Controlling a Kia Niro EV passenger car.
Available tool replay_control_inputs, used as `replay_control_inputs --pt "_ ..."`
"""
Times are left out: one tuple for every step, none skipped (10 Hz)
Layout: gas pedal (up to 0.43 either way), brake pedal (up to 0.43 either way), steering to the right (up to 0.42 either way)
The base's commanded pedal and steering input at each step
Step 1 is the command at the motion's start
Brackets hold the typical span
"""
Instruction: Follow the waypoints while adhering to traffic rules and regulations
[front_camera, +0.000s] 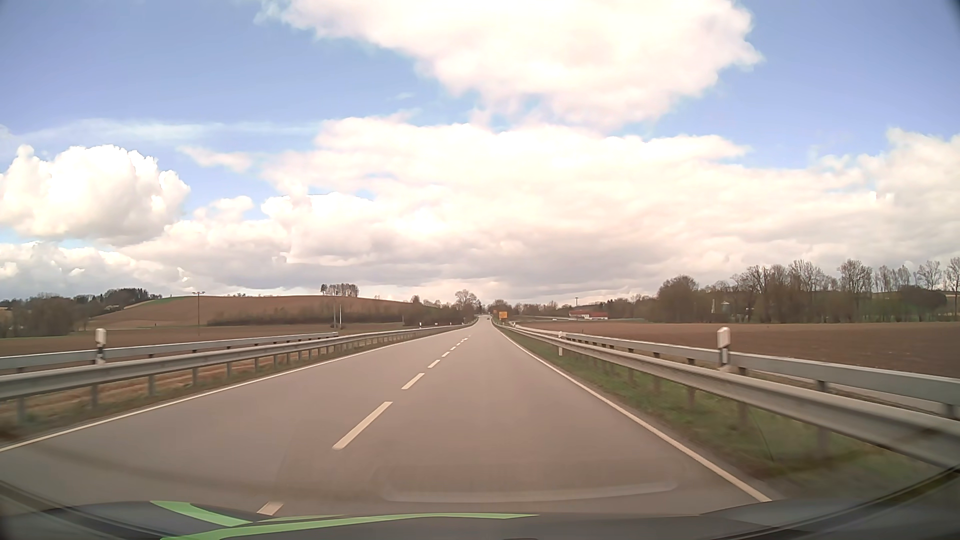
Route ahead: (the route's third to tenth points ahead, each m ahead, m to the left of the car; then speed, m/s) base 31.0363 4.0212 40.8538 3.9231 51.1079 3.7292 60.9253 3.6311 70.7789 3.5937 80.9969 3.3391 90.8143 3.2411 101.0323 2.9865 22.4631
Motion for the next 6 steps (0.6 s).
replay_control_inputs --pt "0.177 0.000 0.002" --pt "0.177 0.000 0.002" --pt "0.177 0.000 0.002" --pt "0.177 0.000 0.002" --pt "0.177 0.000 0.002" --pt "0.177 0.000 0.002"
